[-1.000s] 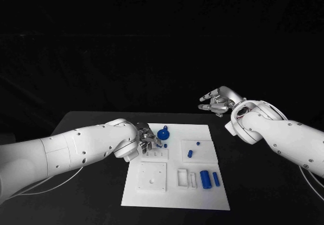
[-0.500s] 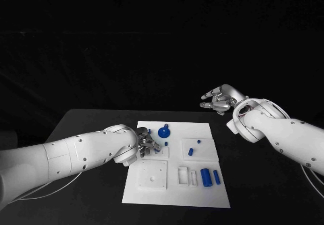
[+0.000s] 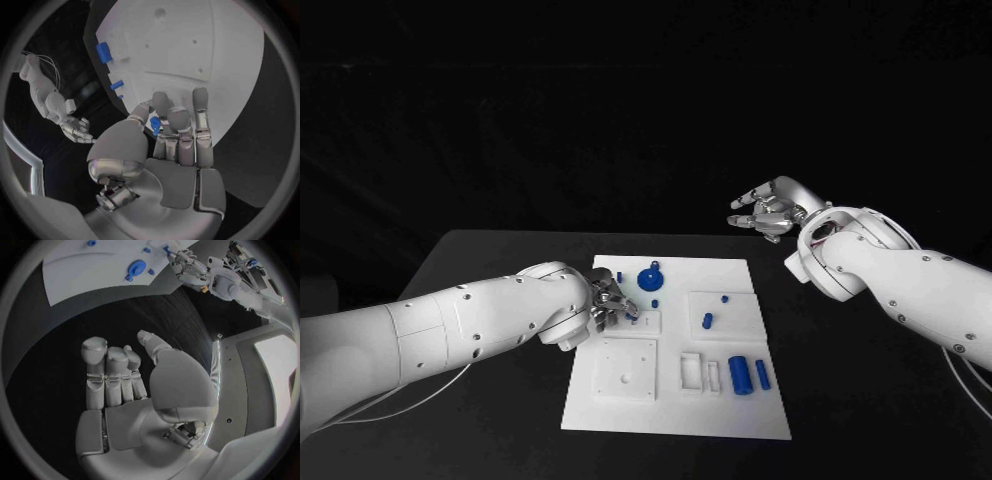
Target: Assemble the parts on the task board
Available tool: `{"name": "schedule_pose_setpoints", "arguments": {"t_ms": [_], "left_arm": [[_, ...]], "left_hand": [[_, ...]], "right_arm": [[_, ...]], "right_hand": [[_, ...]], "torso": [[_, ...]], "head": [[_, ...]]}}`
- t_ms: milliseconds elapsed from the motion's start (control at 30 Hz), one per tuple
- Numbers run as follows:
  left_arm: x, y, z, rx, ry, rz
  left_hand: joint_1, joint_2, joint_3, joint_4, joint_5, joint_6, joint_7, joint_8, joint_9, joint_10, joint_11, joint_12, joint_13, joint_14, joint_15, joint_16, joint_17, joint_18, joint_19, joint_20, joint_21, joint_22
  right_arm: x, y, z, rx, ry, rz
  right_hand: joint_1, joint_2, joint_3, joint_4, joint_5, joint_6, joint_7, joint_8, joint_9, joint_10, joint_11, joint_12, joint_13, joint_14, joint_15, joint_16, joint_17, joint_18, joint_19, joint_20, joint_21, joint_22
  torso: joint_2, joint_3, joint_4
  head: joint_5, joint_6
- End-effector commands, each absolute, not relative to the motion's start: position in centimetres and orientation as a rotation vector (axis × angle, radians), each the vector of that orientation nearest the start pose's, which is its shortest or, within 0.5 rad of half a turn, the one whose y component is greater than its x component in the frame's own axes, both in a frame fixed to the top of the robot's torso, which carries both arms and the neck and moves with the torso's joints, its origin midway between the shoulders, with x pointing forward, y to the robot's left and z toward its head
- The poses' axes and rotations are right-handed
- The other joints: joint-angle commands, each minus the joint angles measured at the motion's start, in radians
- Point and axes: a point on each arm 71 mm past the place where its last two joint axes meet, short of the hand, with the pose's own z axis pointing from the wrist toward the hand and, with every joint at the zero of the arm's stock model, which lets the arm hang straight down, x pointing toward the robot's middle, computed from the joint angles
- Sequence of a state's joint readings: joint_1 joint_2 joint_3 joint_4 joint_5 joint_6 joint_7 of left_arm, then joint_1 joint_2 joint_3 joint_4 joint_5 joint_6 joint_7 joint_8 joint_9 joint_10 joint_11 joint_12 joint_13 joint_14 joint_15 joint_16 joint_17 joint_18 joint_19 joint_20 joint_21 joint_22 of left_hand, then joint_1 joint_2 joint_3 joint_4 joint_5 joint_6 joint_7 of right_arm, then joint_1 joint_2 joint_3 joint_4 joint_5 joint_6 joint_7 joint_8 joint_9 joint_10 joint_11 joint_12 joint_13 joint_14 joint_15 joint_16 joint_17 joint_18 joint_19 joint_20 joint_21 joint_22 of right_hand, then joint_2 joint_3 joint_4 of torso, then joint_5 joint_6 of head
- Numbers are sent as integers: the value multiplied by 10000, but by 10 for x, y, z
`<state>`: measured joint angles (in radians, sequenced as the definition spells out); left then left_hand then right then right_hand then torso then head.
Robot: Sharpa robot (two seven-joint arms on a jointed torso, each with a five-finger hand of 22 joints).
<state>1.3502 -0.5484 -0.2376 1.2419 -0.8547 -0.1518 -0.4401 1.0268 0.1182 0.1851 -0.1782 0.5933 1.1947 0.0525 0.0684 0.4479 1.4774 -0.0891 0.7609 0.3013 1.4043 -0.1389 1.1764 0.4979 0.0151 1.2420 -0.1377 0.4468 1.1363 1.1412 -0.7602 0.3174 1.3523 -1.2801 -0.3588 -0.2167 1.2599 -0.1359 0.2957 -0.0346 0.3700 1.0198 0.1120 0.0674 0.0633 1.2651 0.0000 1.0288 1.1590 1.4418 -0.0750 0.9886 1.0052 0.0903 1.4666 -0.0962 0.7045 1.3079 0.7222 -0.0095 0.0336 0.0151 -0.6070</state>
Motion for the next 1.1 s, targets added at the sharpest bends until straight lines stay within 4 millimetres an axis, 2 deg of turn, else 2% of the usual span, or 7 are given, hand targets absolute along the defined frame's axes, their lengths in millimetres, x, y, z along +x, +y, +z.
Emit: {"name": "schedule_pose_setpoints", "arguments": {"t_ms": [33, 433, 600, 700, 733, 1000, 1100], "left_arm": [[530, 158, -226, -3618, 21850, -4498], [527, 156, -228, -3211, 22130, -4432], [527, 155, -228, -2909, 22162, -4385], [527, 155, -228, -2774, 22153, -4344], [527, 155, -228, -2731, 22151, -4329], [526, 153, -228, -2503, 22179, -4253], [526, 153, -228, -2466, 22189, -4230]], "left_hand": [[22, 101, 62, -12, 7, 2186, -1256, 31, 7988, 362, -172, 34, -8, -22, -58, 33, -9, 18, 65, 12, -25, 8], [35, 56, 20, -35, -24, 2186, -1263, 55, 8074, 360, -174, 83, 7, -35, -62, 72, 0, 12, 118, 8, -172, 180], [90, 35, -108, 13, -250, 2208, -1268, 63, 8143, 361, -165, 127, 18, -40, -58, 108, 11, 14, 145, 25, -265, 275], [146, 59, -214, 79, -562, 2225, -1274, 63, 8173, 359, -164, 139, 15, -46, -53, 122, 9, 22, 174, 39, -342, 346], [164, 92, -259, 111, -923, 2240, -1278, 69, 8181, 361, -164, 145, 16, -41, -54, 128, 10, 22, 183, 44, -359, 357], [342, 314, -590, 321, -1762, 2265, -1277, 60, 8200, 360, -151, 157, 3, -49, -35, 140, -19, 67, 258, 115, -575, 513], [377, 350, -670, 366, -1922, 2270, -1278, 60, 8195, 360, -148, 159, -6, -46, -28, 143, -31, 90, 276, 142, -634, 551]], "right_arm": [[548, -239, -100, 3465, 14493, 6642], [548, -239, -101, 3503, 14542, 6636], [548, -239, -101, 3531, 14524, 6651], [548, -238, -101, 3535, 14530, 6661], [548, -238, -101, 3536, 14530, 6663], [547, -240, -101, 3562, 14539, 6621], [547, -241, -101, 3570, 14538, 6607]], "right_hand": [[-49, -64, 57, -25, 55, 56, -4, -58, -14, -7, -27, 24, -10, 28, 22, 7, 7, 84, 537, 40, 21, 786], [-103, -53, 86, 13, 47, 91, -10, -58, -14, 1, -29, 40, -1, 31, 20, 9, 12, 86, 536, 38, 21, 784], [-115, -51, 89, 30, 60, 96, -13, -56, -13, -11, -30, 26, -10, 29, 19, 0, 6, 89, 536, 37, 8, 780], [-115, -51, 89, 30, 60, 96, -13, -56, -13, -11, -30, 26, -10, 29, 19, 0, 6, 89, 536, 37, 8, 780], [-115, -51, 89, 30, 60, 96, -13, -56, -13, -11, -30, 26, -10, 29, 19, 0, 6, 89, 536, 37, 8, 780], [-124, -49, 99, 51, 72, 135, -26, -53, -11, -15, -38, 24, -11, 32, 15, -1, 7, 89, 536, 37, 9, 779], [-124, -49, 99, 51, 72, 135, -26, -53, -11, -15, -38, 24, -11, 32, 15, -1, 7, 89, 536, 37, 9, 779]], "torso": [[10, -9, 7], [8, -3, 3], [-1, -2, 12], [2, 1, 9], [4, 2, 6], [5, 5, -4], [6, 6, -8]], "head": [[-10, -19], [-77, -96], [-76, -125], [-66, -114], [-61, -114], [-58, -127], [-58, -133]]}}
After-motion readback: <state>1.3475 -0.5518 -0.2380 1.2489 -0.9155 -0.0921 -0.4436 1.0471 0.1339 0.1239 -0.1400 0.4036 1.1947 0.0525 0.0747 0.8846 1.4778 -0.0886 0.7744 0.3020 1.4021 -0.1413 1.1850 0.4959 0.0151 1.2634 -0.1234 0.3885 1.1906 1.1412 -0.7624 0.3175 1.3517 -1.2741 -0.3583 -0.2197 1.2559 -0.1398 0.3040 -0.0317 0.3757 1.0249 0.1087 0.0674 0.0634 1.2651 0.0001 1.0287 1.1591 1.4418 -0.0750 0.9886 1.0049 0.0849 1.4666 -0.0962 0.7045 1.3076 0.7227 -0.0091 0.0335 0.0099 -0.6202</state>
